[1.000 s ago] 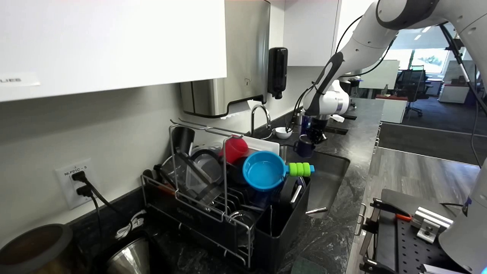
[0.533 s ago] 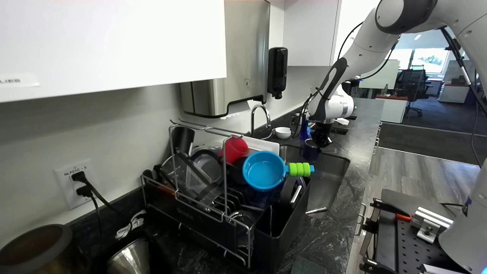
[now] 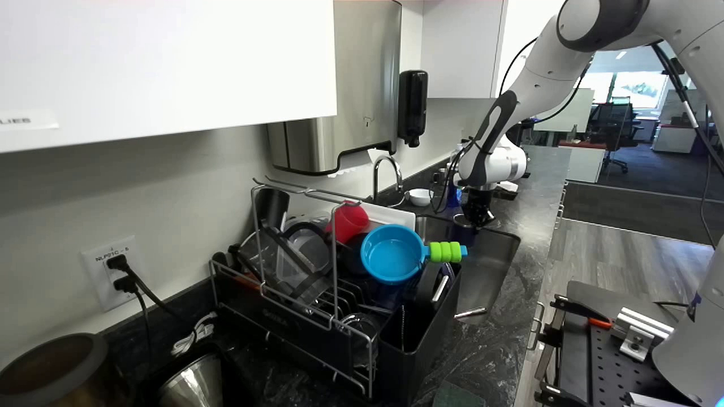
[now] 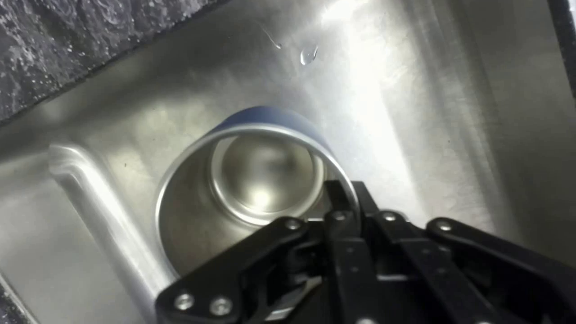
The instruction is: Pick up the blue cup and place it in the sink
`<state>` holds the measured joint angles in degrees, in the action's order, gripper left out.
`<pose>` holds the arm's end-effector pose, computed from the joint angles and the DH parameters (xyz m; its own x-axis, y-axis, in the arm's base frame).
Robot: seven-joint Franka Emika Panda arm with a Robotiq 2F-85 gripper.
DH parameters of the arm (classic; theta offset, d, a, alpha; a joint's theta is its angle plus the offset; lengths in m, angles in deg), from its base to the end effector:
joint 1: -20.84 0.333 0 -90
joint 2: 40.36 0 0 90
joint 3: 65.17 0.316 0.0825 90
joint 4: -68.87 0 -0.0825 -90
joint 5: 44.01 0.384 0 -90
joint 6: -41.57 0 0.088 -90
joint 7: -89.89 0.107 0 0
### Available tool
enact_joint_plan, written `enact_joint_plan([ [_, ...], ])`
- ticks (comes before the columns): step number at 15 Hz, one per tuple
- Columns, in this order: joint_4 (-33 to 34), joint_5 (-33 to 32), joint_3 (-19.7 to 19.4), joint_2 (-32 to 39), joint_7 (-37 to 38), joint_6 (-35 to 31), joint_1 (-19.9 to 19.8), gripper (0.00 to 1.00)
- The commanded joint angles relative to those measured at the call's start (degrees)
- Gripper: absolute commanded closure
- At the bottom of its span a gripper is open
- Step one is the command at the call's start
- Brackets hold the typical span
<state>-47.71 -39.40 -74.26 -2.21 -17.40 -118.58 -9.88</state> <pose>0.4567 -0.3860 0.1253 0.4176 0.9040 -0.0914 0.9079 -0.4110 0.0827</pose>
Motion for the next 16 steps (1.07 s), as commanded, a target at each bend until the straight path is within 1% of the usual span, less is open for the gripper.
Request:
enact_joint_plan([
  [1,-2.23,-2.3,1.16,-0.82,1.55,-1.75,-0.78,0.98],
  [6,-4.3,-2.89,1.92,-0.44,1.64,-2.13,-0.71,0.98],
  [9,-4.95,-2.14,3.72,0.02,1.45,-2.17,-1.09,0.98],
  [13,-3.84,-2.4,5.68,2.34,1.69,-2.66,-0.71,0.98],
  [16,-2.3,-3.15,6.04,5.21,2.14,-4.18,-0.31,0.98],
])
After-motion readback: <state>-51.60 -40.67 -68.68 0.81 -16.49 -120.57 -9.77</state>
